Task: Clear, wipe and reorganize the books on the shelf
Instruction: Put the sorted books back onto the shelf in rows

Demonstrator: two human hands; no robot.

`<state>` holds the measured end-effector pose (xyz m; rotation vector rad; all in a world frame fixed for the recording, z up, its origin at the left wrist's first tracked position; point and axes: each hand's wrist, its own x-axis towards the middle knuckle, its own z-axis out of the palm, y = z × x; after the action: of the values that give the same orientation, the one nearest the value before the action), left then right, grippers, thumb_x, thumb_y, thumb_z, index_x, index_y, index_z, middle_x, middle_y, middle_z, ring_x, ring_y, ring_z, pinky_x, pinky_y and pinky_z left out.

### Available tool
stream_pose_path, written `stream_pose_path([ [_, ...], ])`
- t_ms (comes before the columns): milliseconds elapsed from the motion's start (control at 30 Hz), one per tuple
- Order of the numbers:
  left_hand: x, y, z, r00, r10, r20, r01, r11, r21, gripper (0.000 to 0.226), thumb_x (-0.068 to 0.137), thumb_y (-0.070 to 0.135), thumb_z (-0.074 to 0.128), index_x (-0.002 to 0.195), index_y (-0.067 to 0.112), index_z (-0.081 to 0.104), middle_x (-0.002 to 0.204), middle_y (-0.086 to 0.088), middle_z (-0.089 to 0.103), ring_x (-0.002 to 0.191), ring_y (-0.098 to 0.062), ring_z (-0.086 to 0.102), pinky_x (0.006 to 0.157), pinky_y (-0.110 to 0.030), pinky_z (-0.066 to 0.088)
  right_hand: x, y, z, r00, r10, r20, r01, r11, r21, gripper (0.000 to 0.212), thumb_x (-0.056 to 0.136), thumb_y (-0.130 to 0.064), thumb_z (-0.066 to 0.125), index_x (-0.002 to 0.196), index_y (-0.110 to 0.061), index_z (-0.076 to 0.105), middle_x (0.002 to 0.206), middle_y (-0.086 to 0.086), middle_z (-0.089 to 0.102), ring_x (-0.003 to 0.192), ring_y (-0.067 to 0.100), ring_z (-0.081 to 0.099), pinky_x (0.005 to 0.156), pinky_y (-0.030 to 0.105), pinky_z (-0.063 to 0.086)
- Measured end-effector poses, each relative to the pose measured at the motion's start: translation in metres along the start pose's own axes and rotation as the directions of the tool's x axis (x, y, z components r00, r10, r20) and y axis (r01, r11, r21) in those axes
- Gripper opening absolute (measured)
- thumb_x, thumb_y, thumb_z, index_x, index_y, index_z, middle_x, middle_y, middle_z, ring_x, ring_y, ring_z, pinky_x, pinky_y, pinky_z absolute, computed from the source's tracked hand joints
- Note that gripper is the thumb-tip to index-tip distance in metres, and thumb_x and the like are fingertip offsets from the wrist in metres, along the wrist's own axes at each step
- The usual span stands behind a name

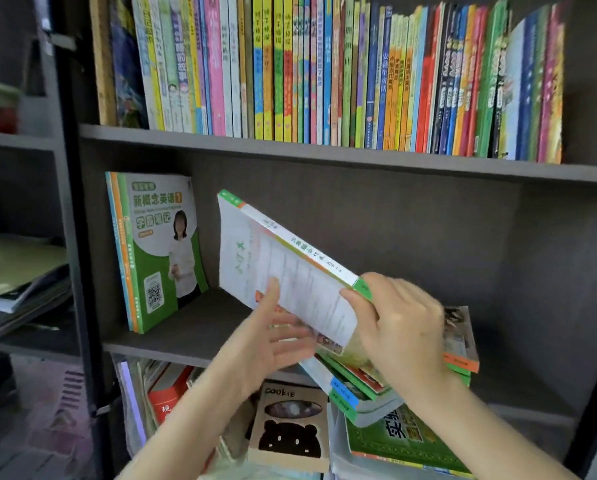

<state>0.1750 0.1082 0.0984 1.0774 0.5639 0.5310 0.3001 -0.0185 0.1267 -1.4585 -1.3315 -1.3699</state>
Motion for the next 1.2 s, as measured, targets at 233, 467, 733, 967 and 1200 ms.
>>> stream_pose_path([
  [233, -0.006, 0.080, -0.029, 0.972, 0.142, -0.189, -0.160, 0.983, -0.085, 0.067, 0.082, 0.034, 0.073, 0.134, 0.007, 0.041, 0.124, -0.023, 0.055, 0.093, -0.040, 0.066, 0.061, -0.048, 0.057, -0.022, -0.076, 0.061, 1.000, 0.009, -0.017, -0.008, 0.999, 0.037, 0.025, 0.092, -0.028, 0.057, 0.082, -0.008, 0.068, 0.063, -0.001, 0.058, 0.055, 0.017, 0.053, 0.048, 0.026, 0.040],
  [467, 0.024, 0.064, -0.082, 0.883, 0.428, -0.190, -0.330, 0.857, 0.396, 0.020, 0.093, -0.002, 0.048, 0.098, 0.011, 0.063, 0.104, -0.017, 0.067, 0.097, -0.034, 0.064, 0.081, -0.041, 0.054, -0.041, -0.140, 0.143, 0.626, 0.312, 0.715, -0.407, 0.912, -0.041, 0.091, 0.065, -0.017, 0.085, 0.140, -0.003, 0.036, 0.132, 0.024, 0.051, 0.112, 0.036, 0.060, 0.072, 0.037, 0.059],
  [733, 0.059, 0.069, -0.118, 0.743, 0.654, -0.145, -0.420, 0.624, 0.659, 0.036, 0.098, 0.020, 0.051, 0.134, 0.023, 0.048, 0.117, 0.011, 0.060, 0.102, -0.005, 0.055, 0.071, -0.009, 0.041, -0.031, -0.168, 0.200, 0.525, 0.263, 0.809, -0.630, 0.759, 0.163, 0.089, 0.097, -0.023, 0.052, 0.150, -0.014, -0.018, 0.157, 0.011, 0.023, 0.120, 0.023, 0.055, 0.092, 0.029, 0.046],
  [967, 0.077, 0.104, -0.163, 0.592, 0.767, -0.248, -0.055, 0.345, 0.937, 0.038, 0.092, 0.026, 0.059, 0.059, 0.013, 0.044, 0.052, 0.005, 0.042, 0.045, -0.013, 0.039, 0.037, -0.015, 0.021, -0.012, -0.187, 0.257, 0.440, 0.177, 0.880, -0.684, 0.701, 0.201, 0.069, 0.091, -0.003, 0.053, 0.150, -0.007, 0.018, 0.132, 0.012, 0.055, 0.118, 0.026, 0.055, 0.096, 0.031, 0.045],
  [1200, 0.079, 0.135, -0.191, 0.713, 0.665, -0.224, 0.324, -0.029, 0.946, 0.044, 0.094, 0.036, 0.057, 0.061, 0.015, 0.037, 0.059, 0.001, 0.042, 0.054, -0.016, 0.047, 0.043, -0.025, 0.033, 0.004, -0.197, 0.316, 0.359, 0.171, 0.918, -0.680, 0.721, 0.132, 0.072, 0.091, -0.012, 0.060, 0.150, -0.010, 0.019, 0.133, 0.015, 0.053, 0.112, 0.028, 0.058, 0.094, 0.035, 0.048],
])
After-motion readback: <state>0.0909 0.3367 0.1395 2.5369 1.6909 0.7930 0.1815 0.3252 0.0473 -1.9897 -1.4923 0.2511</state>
